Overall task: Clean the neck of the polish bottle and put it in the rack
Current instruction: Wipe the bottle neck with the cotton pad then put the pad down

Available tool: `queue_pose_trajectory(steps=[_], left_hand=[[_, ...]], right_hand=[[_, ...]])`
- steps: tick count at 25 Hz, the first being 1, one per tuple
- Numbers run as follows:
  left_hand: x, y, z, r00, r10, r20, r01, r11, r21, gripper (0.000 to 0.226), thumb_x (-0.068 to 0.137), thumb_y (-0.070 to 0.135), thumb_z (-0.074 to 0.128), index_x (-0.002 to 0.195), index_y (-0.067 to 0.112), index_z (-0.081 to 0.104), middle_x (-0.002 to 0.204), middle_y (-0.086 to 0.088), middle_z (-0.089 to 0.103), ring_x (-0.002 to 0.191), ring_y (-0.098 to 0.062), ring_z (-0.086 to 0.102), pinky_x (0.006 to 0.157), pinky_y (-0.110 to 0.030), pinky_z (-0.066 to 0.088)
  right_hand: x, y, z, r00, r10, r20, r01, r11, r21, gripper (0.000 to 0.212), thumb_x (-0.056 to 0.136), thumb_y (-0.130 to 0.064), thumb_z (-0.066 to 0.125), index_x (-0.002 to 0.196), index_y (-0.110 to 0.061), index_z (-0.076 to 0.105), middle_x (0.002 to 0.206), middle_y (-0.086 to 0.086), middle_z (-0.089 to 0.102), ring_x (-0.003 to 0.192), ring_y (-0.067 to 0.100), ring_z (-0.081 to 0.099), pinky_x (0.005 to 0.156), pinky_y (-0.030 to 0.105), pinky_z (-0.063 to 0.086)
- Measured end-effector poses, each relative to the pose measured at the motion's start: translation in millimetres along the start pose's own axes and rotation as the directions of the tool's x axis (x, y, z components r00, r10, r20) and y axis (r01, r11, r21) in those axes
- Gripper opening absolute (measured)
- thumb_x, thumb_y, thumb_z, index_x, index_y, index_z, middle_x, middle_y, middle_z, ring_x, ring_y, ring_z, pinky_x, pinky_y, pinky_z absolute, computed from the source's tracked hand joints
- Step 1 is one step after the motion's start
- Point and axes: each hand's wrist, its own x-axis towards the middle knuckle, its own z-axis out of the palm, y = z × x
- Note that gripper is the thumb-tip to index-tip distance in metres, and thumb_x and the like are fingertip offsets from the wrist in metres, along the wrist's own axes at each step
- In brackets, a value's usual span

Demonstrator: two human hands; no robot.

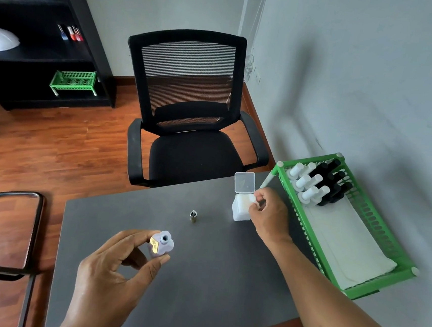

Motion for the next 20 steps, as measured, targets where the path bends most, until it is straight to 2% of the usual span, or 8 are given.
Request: queue_pose_trajectory(steps=[2, 5, 9, 12, 16, 18, 20], left_hand=[[2, -1, 0, 1.0, -0.001, 0.003, 0.001, 1.0, 0.006, 0.042, 0.073, 0.031, 0.085, 0.107, 0.051, 0.069, 0.107, 0.023, 0.071, 0.073, -0.002, 0.07, 0.072, -0.004, 0.051], [5, -2, 0, 1.0, -0.007, 0.011, 0.007, 1.0, 0.012, 0.042, 0.074, 0.032, 0.085, 0.108, 0.051, 0.069, 0.107, 0.024, 0.071, 0.075, -0.001, 0.071, 0.073, -0.001, 0.049], [8, 0, 1, 1.0, -0.016, 0.017, 0.016, 1.0, 0.019, 0.041, 0.074, 0.035, 0.084, 0.107, 0.055, 0.068, 0.109, 0.024, 0.071, 0.076, 0.0, 0.071, 0.073, 0.001, 0.047], [11, 1, 2, 1.0, -0.017, 0.021, 0.017, 1.0, 0.02, 0.037, 0.078, 0.042, 0.089, 0.107, 0.052, 0.069, 0.107, 0.026, 0.071, 0.075, 0.001, 0.07, 0.073, 0.003, 0.045], [14, 0, 4, 1.0, -0.006, 0.014, 0.006, 1.0, 0.018, 0.037, 0.079, 0.032, 0.093, 0.108, 0.043, 0.073, 0.11, 0.021, 0.071, 0.073, -0.002, 0.07, 0.073, 0.001, 0.047], [15, 1, 5, 1.0, -0.006, 0.014, 0.006, 1.0, 0.007, 0.038, 0.076, 0.029, 0.09, 0.108, 0.041, 0.073, 0.11, 0.02, 0.071, 0.073, -0.004, 0.07, 0.072, 0.001, 0.047], [17, 2, 5, 1.0, -0.009, 0.016, 0.009, 1.0, 0.0, 0.039, 0.076, 0.029, 0.09, 0.108, 0.042, 0.072, 0.11, 0.021, 0.071, 0.073, -0.004, 0.07, 0.072, 0.001, 0.047]], right_hand=[[3, 2, -2, 0.998, -0.042, 0.043, 0.044, 0.998, -0.037, 0.022, 0.086, 0.001, 0.074, 0.108, -0.006, 0.072, 0.095, 0.007, 0.065, 0.087, 0.028, 0.067, 0.074, 0.034, 0.06], [6, 0, -3, 0.995, -0.079, 0.058, 0.084, 0.993, -0.087, 0.009, 0.086, 0.0, 0.075, 0.093, -0.004, 0.071, 0.096, 0.01, 0.064, 0.087, 0.029, 0.066, 0.07, 0.029, 0.055], [5, 0, -4, 0.998, -0.053, 0.036, 0.055, 0.998, -0.043, 0.013, 0.083, 0.001, 0.072, 0.092, -0.005, 0.067, 0.095, 0.009, 0.07, 0.081, 0.023, 0.061, 0.068, 0.025, 0.047], [5, 0, -7, 0.997, -0.077, 0.025, 0.076, 0.997, 0.018, 0.018, 0.082, 0.008, 0.071, 0.097, -0.002, 0.07, 0.094, 0.011, 0.068, 0.083, 0.024, 0.062, 0.072, 0.031, 0.056], [1, 4, -7, 0.991, -0.134, 0.031, 0.134, 0.991, -0.028, 0.009, 0.082, 0.008, 0.072, 0.084, 0.0, 0.07, 0.092, 0.014, 0.07, 0.085, 0.032, 0.066, 0.072, 0.036, 0.058], [-2, 6, -7, 0.99, -0.132, 0.041, 0.134, 0.989, -0.06, 0.009, 0.083, 0.005, 0.072, 0.086, -0.004, 0.07, 0.092, 0.013, 0.074, 0.086, 0.032, 0.067, 0.073, 0.042, 0.06], [-5, 8, -7, 0.991, -0.121, 0.06, 0.125, 0.99, -0.072, 0.01, 0.084, 0.001, 0.073, 0.089, -0.007, 0.071, 0.095, 0.014, 0.074, 0.085, 0.032, 0.068, 0.074, 0.041, 0.061]])
